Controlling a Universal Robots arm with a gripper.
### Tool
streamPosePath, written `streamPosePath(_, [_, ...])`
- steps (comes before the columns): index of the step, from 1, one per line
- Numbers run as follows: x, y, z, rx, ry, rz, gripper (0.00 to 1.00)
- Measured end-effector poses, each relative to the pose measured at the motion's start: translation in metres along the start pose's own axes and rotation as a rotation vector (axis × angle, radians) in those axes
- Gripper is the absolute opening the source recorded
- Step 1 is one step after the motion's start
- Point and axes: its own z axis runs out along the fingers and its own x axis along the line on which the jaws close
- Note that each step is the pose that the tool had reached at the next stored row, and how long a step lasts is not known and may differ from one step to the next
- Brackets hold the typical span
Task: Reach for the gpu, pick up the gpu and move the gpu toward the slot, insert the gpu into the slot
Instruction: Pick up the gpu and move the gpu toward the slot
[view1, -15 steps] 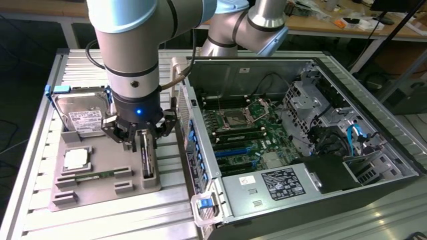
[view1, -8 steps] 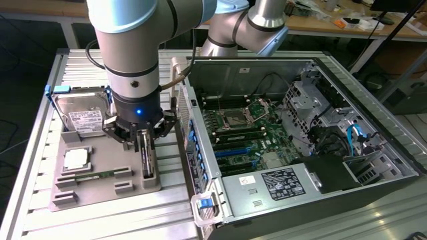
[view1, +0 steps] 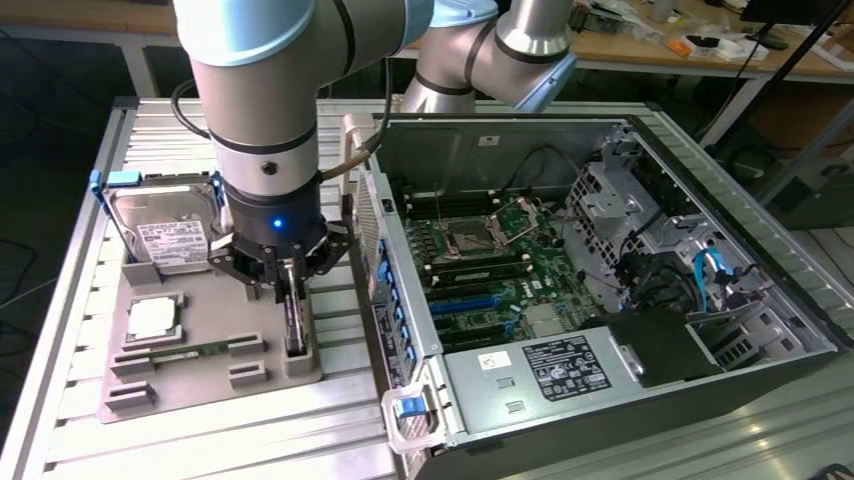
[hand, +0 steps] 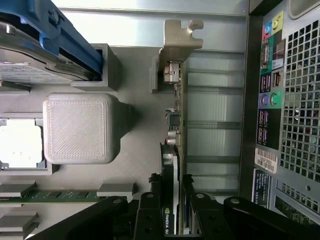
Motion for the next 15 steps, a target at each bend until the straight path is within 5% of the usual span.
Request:
streamPosePath(7, [0.0, 0.0, -0.0007, 0.0003, 0.0002, 0.0, 0.27])
streamPosePath(15, [-0.001, 0.0, -0.0243, 0.0003, 0.0001, 0.0, 0.27])
